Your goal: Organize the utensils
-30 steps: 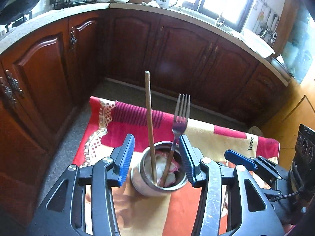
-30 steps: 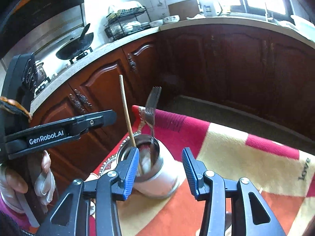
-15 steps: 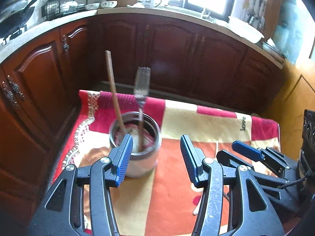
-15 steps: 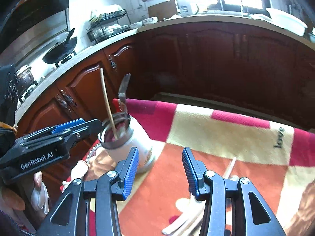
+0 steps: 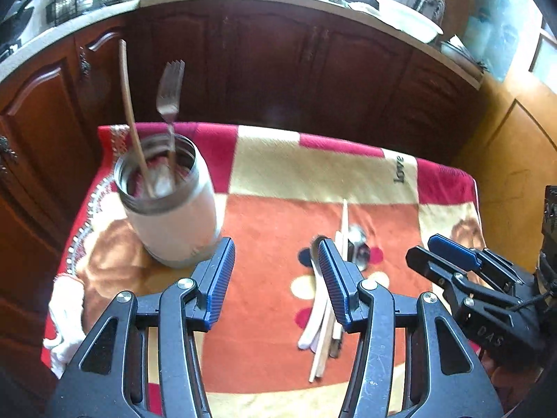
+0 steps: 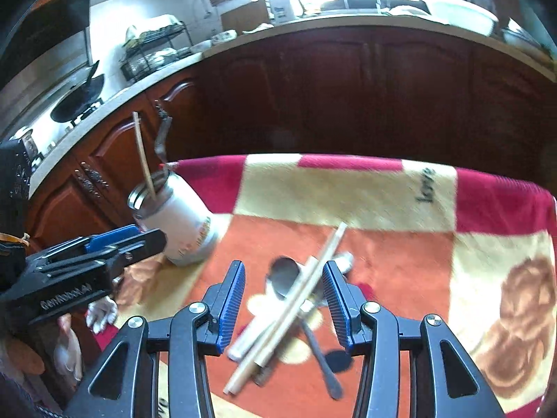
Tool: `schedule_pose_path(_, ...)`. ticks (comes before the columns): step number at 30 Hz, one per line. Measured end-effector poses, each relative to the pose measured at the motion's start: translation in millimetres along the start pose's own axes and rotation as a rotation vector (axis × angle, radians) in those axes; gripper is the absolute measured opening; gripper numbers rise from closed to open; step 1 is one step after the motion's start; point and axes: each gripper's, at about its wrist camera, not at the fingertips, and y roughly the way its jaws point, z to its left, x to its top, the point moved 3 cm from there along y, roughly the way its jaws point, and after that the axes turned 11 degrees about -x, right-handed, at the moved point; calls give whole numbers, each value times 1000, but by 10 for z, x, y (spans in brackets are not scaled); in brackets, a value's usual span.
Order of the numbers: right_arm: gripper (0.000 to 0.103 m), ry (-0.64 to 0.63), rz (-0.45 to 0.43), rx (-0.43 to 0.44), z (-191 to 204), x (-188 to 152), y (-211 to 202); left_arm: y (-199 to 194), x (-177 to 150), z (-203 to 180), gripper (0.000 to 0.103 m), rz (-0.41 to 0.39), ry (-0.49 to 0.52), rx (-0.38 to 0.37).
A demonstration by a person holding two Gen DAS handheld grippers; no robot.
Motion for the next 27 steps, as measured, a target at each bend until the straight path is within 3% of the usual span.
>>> schedule_pose_path(8,44,132,84,-24,-547,-381,224,262,-227,65,50,80,-45,-60)
schedule_pose_path(12,44,167,114,0,-629,-474,366,390,-319,118,50,113,-67,-73)
schedule_pose_path(13,40,169,118,7,-631,-491,389,425,-342,127,50,123,-71,-76)
schedule_pose_path(17,31,155,132,62,-552,-497,504,571,-424,159,50,158,-83,-77)
schedule_pose_path(21,31,128,135,62,-475,-454,660,681,-475,163,50,186,-90,-90)
schedule_pose_path(27,31,264,194,131,-658,-279,1022,818,-476,186,50,212,-92,-110)
